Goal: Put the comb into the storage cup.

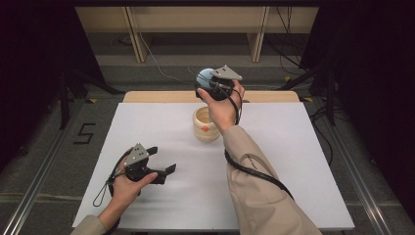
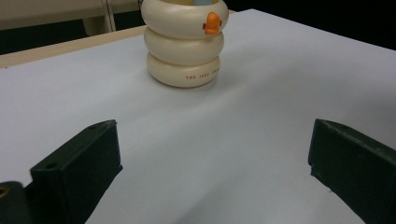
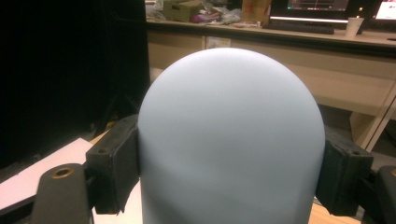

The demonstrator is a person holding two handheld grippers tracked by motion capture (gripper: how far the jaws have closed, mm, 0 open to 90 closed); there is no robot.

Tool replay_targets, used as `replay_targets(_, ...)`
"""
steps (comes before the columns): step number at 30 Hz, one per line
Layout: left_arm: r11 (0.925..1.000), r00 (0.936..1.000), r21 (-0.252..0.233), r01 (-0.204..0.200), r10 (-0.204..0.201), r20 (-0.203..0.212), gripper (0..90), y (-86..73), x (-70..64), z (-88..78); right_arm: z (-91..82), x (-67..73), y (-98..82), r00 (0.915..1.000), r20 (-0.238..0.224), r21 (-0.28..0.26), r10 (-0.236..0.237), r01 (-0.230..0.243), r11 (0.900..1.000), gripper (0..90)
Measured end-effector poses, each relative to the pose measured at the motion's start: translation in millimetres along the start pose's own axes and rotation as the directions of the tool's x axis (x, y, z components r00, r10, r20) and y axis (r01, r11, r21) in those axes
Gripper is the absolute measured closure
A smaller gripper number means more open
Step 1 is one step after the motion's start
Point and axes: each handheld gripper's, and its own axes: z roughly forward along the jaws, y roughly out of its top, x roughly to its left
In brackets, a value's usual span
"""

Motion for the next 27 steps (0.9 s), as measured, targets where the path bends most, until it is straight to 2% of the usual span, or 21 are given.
replay_targets(27,1.0000,1.0000,0.002,0.001,-0.001,0.004,2.0,-0.7,0.4,1.3,6.2,-3.5,-10.7,1.0000,0.001,0.039,0.007,-0.007,0.999,21.7)
